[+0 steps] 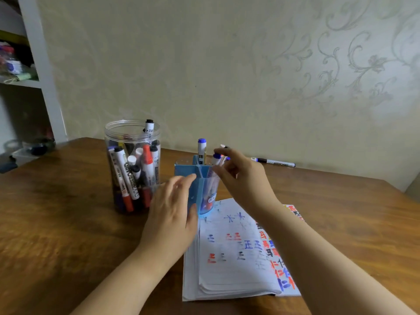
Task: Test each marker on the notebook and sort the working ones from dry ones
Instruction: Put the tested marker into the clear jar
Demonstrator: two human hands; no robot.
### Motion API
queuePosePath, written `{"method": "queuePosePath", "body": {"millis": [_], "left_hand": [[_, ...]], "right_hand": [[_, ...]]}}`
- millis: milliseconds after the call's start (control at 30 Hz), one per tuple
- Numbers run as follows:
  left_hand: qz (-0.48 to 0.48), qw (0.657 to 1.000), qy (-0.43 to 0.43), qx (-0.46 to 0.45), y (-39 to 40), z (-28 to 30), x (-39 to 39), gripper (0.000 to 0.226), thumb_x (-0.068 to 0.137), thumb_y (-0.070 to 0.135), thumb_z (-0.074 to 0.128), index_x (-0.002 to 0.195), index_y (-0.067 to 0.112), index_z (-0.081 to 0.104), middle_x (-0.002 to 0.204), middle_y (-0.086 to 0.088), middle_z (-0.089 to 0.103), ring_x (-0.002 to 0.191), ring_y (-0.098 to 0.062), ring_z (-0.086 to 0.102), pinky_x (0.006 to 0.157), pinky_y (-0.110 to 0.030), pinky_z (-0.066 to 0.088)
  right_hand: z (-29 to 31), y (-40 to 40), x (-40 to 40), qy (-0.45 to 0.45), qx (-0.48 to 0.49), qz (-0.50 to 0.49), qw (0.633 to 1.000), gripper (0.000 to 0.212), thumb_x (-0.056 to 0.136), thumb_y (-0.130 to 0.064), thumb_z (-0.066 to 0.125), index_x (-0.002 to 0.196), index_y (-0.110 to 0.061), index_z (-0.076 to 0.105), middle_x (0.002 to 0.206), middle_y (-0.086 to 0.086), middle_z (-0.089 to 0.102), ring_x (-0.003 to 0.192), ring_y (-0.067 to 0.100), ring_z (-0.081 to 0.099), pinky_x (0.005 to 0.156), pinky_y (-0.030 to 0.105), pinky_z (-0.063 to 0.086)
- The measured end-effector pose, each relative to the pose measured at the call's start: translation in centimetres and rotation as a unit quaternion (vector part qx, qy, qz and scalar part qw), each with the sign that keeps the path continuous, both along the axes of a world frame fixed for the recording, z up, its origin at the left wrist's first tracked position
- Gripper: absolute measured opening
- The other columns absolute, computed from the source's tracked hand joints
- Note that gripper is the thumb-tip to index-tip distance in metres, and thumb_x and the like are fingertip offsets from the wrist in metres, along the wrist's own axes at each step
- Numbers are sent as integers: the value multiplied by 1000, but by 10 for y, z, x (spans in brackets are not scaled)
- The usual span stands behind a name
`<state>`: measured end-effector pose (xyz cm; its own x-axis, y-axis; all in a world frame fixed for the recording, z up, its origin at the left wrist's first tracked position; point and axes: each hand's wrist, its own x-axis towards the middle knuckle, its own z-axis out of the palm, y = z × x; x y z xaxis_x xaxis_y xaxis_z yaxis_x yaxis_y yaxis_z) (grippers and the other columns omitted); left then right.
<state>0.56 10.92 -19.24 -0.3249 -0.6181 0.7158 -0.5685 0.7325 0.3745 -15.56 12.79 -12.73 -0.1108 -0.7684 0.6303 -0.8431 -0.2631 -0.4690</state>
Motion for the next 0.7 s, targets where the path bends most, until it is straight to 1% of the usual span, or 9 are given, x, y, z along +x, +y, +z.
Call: {"method": "queuePosePath", "body": {"millis": [67, 133, 200, 267, 367, 433, 500, 600, 700], "left_hand": [[-36, 999, -1, -21, 8, 7, -7, 41, 85, 28, 46, 124, 18, 40, 118, -3, 50, 109, -13, 47, 86, -26, 43], [-88, 995, -25, -28, 13, 16, -18, 36, 86, 30, 43, 121, 21, 43, 111, 2, 54, 100, -8, 52, 80, -20, 45], [-126, 990, -59, -8, 19, 29, -33, 33, 90, 27, 46, 122, 24, 43, 112, 7, 53, 96, -7, 56, 76, -20, 50], [-143, 984, -100, 37, 17, 38, -53, 33, 95, 27, 43, 127, 27, 39, 119, 11, 45, 101, -6, 51, 81, -25, 48], [-151, 975, -141, 77, 2, 42, -93, 32, 95, 27, 42, 127, 25, 39, 121, 8, 43, 101, -9, 51, 84, -27, 46], [-141, 976, -134, 94, -14, 37, -118, 30, 94, 24, 43, 124, 21, 42, 120, 5, 45, 102, -14, 52, 85, -32, 47], [-120, 980, -121, 106, -30, 30, -141, 28, 94, 23, 43, 122, 19, 44, 120, 3, 46, 104, -15, 51, 85, -33, 47], [-95, 985, -81, 117, -47, 16, -160, 29, 95, 22, 44, 123, 18, 46, 122, 4, 47, 104, -11, 51, 81, -28, 49], [-97, 990, -35, 96, -54, -2, -164, 26, 93, 15, 45, 118, 17, 51, 116, 4, 51, 97, -9, 54, 75, -22, 50]], "right_hand": [[1, 8, -11, 17, 15, 7, 1000, 40, 88, -20, 61, 127, -27, 53, 66, -5, 57, 61, 10, 48, 66, 25, 42], [0, 14, -30, 15, 36, -14, 999, 38, 88, -20, 60, 125, -24, 51, 68, -7, 57, 61, 8, 50, 66, 25, 42], [-4, 18, -58, 18, 50, -58, 997, 27, 88, -20, 59, 115, -20, 56, 71, -9, 57, 63, 4, 51, 65, 25, 40], [-9, 21, -89, 30, 78, -102, 991, 19, 89, -21, 60, 107, -18, 61, 82, -6, 60, 66, 7, 52, 64, 23, 35], [-21, 21, -130, 52, 144, -139, 978, 20, 89, -22, 59, 109, -17, 63, 96, -2, 61, 78, 16, 57, 69, 21, 35], [-26, 16, -150, 76, 189, -156, 967, 24, 91, -22, 56, 114, -16, 61, 104, 0, 63, 83, 15, 56, 72, 21, 36], [-30, 6, -167, 93, 210, -168, 959, 29, 94, -21, 52, 121, -15, 59, 113, 3, 64, 92, 16, 57, 77, 21, 37], [-34, -21, -183, 104, 219, -171, 955, 36, 97, -20, 46, 132, -15, 51, 127, 4, 59, 113, 20, 55, 91, 25, 39], [-40, -57, -193, 125, 226, -160, 953, 41, 99, -21, 41, 140, -16, 41, 140, 4, 49, 126, 21, 46, 100, 29, 35]]}}
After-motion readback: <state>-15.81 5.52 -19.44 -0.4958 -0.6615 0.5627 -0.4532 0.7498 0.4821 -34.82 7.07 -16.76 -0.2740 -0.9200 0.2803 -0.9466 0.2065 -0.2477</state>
